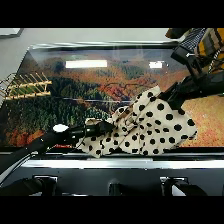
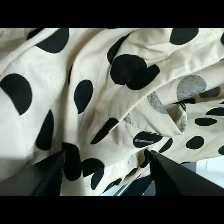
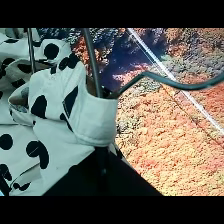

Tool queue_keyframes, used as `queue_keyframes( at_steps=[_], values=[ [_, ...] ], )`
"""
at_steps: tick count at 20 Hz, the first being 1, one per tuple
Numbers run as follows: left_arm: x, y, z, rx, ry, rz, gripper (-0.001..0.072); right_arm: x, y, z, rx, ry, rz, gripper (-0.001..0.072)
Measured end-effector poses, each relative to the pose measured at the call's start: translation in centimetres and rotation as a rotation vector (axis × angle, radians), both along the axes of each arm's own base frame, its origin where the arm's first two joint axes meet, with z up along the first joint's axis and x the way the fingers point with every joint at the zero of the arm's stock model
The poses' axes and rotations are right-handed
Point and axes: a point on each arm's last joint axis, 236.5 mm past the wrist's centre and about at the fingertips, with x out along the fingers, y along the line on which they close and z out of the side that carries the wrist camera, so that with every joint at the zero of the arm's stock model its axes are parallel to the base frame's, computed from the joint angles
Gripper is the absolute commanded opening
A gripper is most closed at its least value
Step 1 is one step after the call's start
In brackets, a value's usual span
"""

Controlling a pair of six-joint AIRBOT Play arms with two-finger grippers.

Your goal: Fold the clothes and pants, and hang the long-sleeved shirts on hangers.

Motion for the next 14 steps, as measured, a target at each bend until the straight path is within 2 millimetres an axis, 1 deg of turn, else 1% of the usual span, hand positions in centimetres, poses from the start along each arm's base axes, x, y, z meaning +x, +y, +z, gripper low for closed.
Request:
queue_keyframes(
  at_steps=[1,2,6,7,8,9,14],
  values=[
    [0.2,-0.1,0.0,0.000,-0.004,0.003,0.0494,0.0,0.0,0.0,0.001,0.001,-0.002,0.0016],
    [0.4,-0.3,0.0,-0.005,-0.006,0.003,0.0437,0.0,0.0,0.0,0.003,0.004,-0.006,0.0016],
    [1.1,-0.9,-0.4,-0.007,-0.002,0.002,0.0429,-0.1,0.0,0.0,0.008,0.013,-0.015,0.0016],
    [1.2,-1.1,-0.6,-0.008,0.004,-0.001,0.0324,-0.1,0.0,0.0,0.008,0.014,-0.017,0.0016],
    [1.1,-1.2,-0.7,-0.012,0.008,-0.009,0.0260,-0.1,0.0,0.0,0.009,0.015,-0.019,0.0016],
    [0.9,-1.4,-0.8,-0.014,0.012,-0.020,0.0250,-0.1,0.0,0.0,0.009,0.016,-0.020,0.0016],
    [0.0,-2.3,-1.8,-0.012,0.034,-0.054,0.0251,-0.1,0.0,0.0,0.010,0.016,-0.022,0.0016]
  ],
)
